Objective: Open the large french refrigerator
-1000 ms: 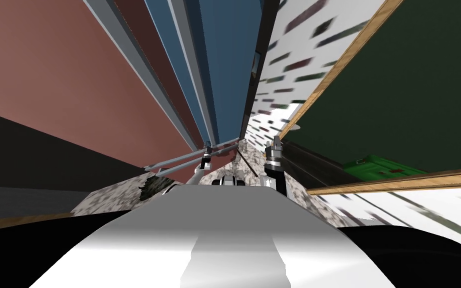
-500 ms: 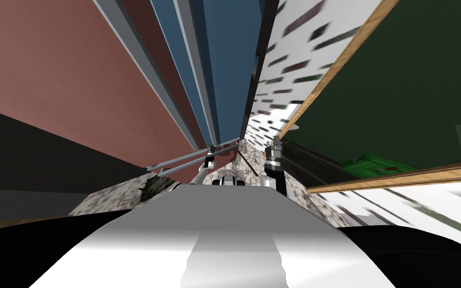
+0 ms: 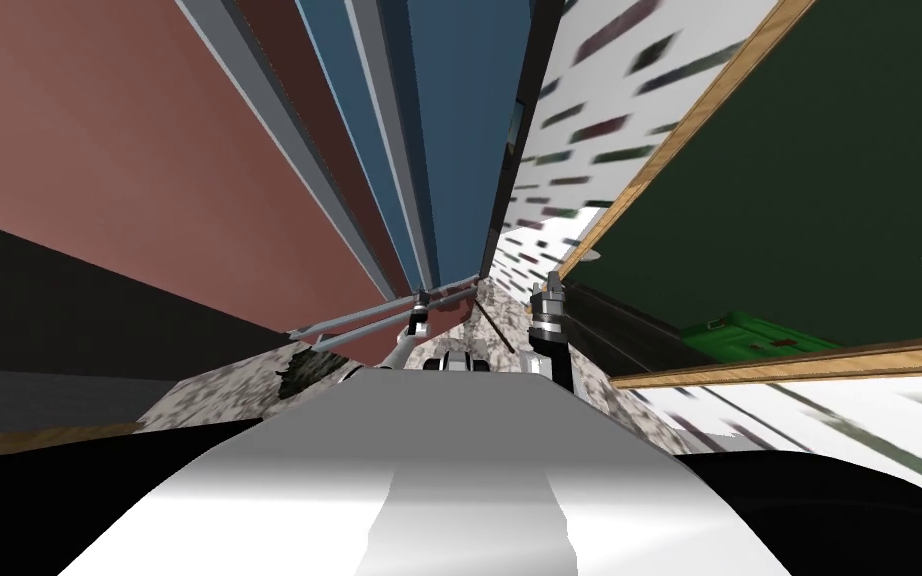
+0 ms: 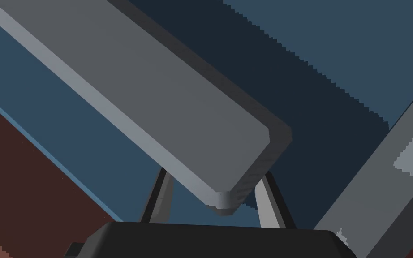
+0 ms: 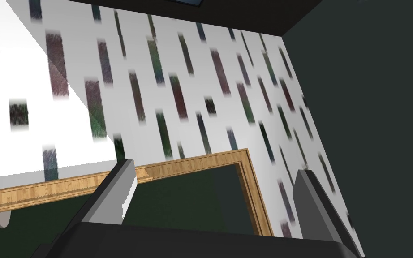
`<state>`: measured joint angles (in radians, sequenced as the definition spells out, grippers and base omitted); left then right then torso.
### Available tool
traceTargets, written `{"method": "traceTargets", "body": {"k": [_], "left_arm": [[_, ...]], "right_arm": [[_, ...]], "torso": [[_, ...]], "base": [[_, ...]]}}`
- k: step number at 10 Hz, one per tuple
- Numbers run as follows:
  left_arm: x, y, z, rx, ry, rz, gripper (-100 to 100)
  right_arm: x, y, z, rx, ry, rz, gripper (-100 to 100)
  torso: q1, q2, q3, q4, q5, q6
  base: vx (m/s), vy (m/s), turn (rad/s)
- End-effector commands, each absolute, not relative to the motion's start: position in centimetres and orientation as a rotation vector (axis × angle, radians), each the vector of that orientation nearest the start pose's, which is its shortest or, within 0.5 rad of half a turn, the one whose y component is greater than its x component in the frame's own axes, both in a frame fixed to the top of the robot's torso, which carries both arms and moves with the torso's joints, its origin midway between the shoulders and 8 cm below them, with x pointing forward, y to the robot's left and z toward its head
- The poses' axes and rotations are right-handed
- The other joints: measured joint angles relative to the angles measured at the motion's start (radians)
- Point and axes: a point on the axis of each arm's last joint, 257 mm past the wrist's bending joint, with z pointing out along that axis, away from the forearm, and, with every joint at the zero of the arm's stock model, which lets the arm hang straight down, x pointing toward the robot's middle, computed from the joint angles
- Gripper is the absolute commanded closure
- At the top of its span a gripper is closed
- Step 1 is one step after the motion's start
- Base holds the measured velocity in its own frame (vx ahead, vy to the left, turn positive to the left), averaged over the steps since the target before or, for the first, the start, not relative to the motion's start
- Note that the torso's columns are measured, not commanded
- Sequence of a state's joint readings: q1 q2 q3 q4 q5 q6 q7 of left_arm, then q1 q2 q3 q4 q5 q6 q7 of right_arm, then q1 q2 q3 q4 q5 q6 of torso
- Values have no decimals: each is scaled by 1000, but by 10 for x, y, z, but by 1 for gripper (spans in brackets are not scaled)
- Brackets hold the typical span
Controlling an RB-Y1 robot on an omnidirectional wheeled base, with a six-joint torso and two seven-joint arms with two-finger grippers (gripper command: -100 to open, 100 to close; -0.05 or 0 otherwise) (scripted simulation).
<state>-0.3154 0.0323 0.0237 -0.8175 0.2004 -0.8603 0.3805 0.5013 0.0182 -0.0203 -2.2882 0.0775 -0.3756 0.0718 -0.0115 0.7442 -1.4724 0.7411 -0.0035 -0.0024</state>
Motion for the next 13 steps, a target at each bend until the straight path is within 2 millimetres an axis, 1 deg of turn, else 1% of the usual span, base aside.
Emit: {"method": "traceTargets", "body": {"k": [1, 3, 5, 7, 9, 10, 11, 12, 13], "left_arm": [[565, 244, -210, -1217, 603, -1720, 100], [565, 259, -207, -1218, 567, -1683, 100], [565, 274, -203, -1221, 533, -1645, 100], [564, 289, -200, -1224, 499, -1606, 100], [564, 289, -200, -1224, 499, -1606, 100], [558, 290, -216, -1258, 511, -1587, 100], [555, 299, -217, -1266, 496, -1562, 100], [553, 308, -215, -1262, 474, -1542, 100], [553, 308, -215, -1262, 474, -1542, 100]], "right_arm": [[362, -285, 3, 687, 737, 1135, 0], [362, -285, 3, 687, 737, 1135, 0], [362, -285, 3, 687, 737, 1135, 0], [362, -285, 3, 687, 737, 1135, 0], [362, -285, 3, 686, 737, 1135, 0], [362, -285, 3, 686, 737, 1135, 0], [362, -285, 3, 686, 738, 1134, 0], [362, -285, 3, 686, 738, 1134, 0], [362, -285, 3, 687, 737, 1135, 0]], "torso": [[-2, 0, 0, 0, -1, 5], [4, 1, 0, 2, 0, 6], [1, -2, -1, 4, -2, 8], [4, -2, -1, 5, -1, 8], [9, -1, 0, 6, -1, 7], [14, -2, -1, 9, -1, 7], [15, -4, -2, 5, 1, 4], [8, -4, -2, 2, 0, -1], [3, -2, -1, 0, 0, 0]], "base": [[-63, -248, 138], [-80, -297, 146], [-61, -353, 183], [-84, -314, 152], [-66, -149, 26], [-20, -18, -10], [1, -125, 85], [27, -238, 167], [24, -249, 98]]}}
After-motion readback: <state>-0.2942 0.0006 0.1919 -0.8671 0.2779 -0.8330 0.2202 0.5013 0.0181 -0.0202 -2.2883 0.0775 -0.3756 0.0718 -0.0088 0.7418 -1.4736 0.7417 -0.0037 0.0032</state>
